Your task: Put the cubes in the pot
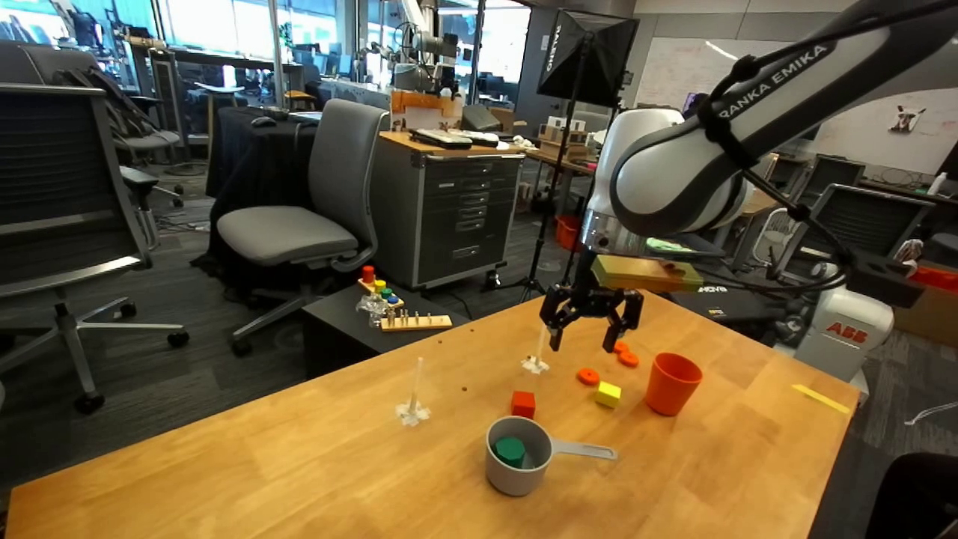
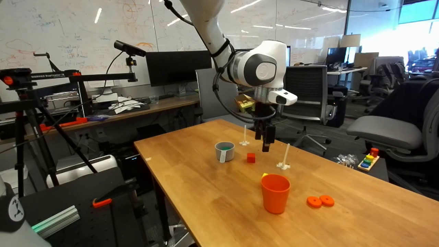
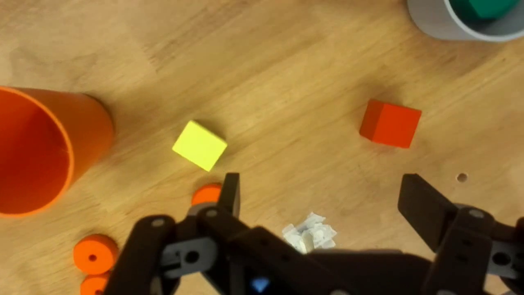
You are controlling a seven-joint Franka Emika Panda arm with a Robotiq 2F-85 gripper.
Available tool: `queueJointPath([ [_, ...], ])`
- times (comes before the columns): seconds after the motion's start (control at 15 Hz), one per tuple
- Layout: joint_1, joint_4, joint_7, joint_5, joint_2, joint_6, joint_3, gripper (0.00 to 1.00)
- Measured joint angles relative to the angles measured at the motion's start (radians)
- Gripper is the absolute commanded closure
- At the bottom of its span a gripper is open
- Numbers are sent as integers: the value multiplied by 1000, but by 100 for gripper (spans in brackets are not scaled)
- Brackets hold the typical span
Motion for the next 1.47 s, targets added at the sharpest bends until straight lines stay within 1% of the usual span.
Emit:
queueJointPath([
  [0.2,-5,1,34,93,43,148,23,0],
  [0.4,2,6,82,195,95,290,76,0],
  [0.6,15,17,138,266,141,362,118,0],
  [0.73,30,22,190,280,157,370,121,0],
  [0.87,52,25,254,280,158,369,103,0],
  [1.13,132,29,396,238,136,356,4,0],
  [1.27,165,38,468,195,128,308,-45,0],
  [1.47,171,60,542,146,128,192,-64,0],
])
